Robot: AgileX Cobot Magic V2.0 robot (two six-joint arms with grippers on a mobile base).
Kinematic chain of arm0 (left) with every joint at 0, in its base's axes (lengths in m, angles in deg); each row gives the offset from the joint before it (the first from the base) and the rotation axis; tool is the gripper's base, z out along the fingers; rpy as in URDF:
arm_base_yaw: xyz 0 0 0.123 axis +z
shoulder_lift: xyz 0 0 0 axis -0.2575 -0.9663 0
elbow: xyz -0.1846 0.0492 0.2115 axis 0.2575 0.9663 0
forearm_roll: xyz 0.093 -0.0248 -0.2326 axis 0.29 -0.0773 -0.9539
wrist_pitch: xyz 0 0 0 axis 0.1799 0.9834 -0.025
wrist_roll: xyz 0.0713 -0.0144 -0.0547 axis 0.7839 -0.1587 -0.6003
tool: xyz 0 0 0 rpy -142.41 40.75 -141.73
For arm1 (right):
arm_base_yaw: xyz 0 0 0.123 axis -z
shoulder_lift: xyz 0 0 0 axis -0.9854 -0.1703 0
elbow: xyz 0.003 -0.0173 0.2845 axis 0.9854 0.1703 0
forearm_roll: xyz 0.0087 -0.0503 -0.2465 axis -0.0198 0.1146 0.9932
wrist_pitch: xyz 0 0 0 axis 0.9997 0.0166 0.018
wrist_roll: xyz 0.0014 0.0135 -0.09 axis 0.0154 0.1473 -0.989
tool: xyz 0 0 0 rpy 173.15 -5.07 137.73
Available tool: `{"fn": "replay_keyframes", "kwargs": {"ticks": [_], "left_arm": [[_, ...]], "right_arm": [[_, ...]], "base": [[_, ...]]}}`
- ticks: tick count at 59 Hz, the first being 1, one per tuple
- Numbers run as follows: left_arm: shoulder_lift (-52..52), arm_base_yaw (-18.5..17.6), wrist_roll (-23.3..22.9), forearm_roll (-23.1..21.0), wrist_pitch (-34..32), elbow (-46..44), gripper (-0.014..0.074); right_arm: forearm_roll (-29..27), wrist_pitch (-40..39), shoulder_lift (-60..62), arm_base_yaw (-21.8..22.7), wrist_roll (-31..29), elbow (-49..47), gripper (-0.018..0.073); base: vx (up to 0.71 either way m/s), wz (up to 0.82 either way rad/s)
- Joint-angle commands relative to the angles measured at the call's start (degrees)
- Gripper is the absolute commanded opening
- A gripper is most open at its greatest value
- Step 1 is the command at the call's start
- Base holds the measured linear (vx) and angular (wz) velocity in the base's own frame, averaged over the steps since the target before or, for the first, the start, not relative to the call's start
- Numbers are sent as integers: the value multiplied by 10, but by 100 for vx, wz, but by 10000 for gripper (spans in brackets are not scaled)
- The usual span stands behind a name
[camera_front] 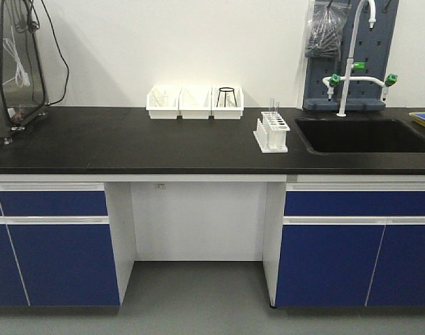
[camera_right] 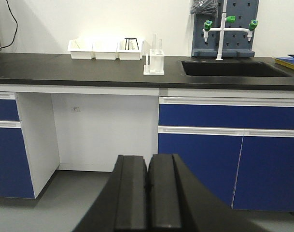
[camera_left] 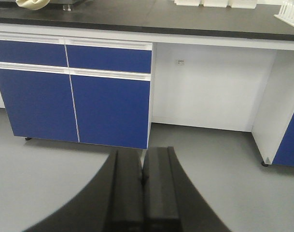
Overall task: Flip and reinsert test tube from rack
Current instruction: 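Drive the base toward the white test-tube rack on the bench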
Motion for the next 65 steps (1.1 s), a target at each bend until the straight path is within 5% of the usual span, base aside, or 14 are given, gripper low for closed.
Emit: {"fn": "replay_keyframes", "kwargs": {"ticks": [1,65], "left_arm": [[2,-4,0,-2,-50,1,-6],[2,-4,0,-2,-50,1,-6]], "right_arm": [[2,-47,6,1,-7,0,-9],[2,-47,6,1,-7,0,-9]], "base": [[0,0],[9,0]]}}
